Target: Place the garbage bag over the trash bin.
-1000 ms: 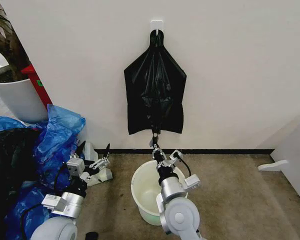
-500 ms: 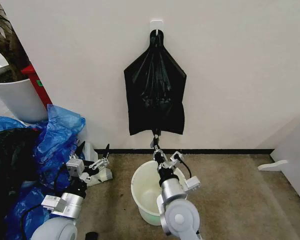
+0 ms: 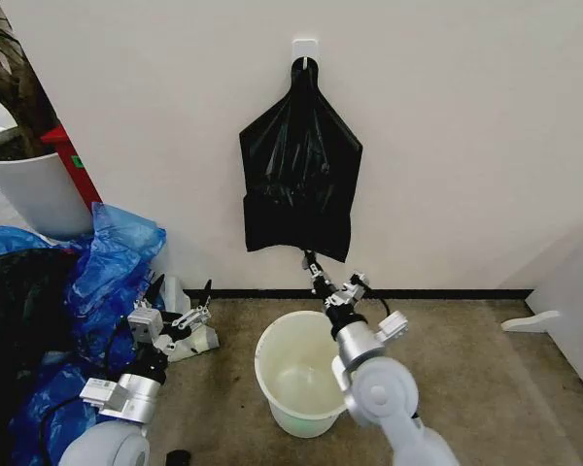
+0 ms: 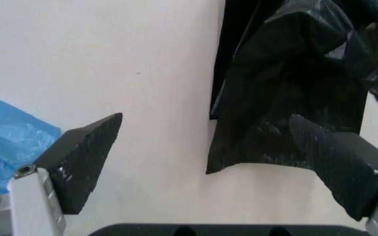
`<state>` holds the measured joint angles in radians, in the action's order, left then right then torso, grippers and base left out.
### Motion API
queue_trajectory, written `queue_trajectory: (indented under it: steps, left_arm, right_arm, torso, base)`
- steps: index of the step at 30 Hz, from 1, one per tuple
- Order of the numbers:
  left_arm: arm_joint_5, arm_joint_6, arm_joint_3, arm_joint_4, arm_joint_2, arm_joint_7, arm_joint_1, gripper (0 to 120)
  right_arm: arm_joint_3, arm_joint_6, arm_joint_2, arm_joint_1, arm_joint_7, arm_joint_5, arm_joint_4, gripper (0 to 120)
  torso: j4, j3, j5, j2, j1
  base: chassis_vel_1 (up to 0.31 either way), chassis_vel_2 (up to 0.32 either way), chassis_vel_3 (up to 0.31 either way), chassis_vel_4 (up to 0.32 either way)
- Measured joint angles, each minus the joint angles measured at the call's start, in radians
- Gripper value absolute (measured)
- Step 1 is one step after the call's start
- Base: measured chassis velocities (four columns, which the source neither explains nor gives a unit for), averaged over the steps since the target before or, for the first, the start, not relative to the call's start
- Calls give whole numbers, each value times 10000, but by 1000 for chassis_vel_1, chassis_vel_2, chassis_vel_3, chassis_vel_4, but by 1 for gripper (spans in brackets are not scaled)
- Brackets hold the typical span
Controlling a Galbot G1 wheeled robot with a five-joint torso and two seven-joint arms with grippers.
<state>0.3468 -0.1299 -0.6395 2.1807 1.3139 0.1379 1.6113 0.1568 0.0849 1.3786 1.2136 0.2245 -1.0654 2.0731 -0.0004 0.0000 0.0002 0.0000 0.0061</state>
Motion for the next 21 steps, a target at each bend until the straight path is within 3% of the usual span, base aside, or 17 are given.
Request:
queue_trajectory:
  steps: [6,12,17,21]
  left_arm:
    - [1,228,166,-59,-169,1,-334,100]
    - [433,864,408,34,-748,-97,-1119,100]
    - [1546,2005,630,137,-2041,-671,-2862,100]
    - [1768,2445,805,32,-2673,-877,-3927,100]
  right_arm:
    - [144,197,-239,-359,14,-39,337,0]
    - [426,524,-590,-468,-66,22,632,0]
    - [376,762,-899,-70,-836,1352,605,0]
    - [378,759,-970,-172,-1263,2108,534,0]
  torso:
    - [1,0,-1,0,0]
    - [5,0,-2,0,0]
    - [-2,0,-4,0,0]
    - [0,1,-2,-1,1]
  base:
    - [0,0,0,0]
    - [0,0,0,0]
    - [0,0,0,0]
    - [0,0,0,0]
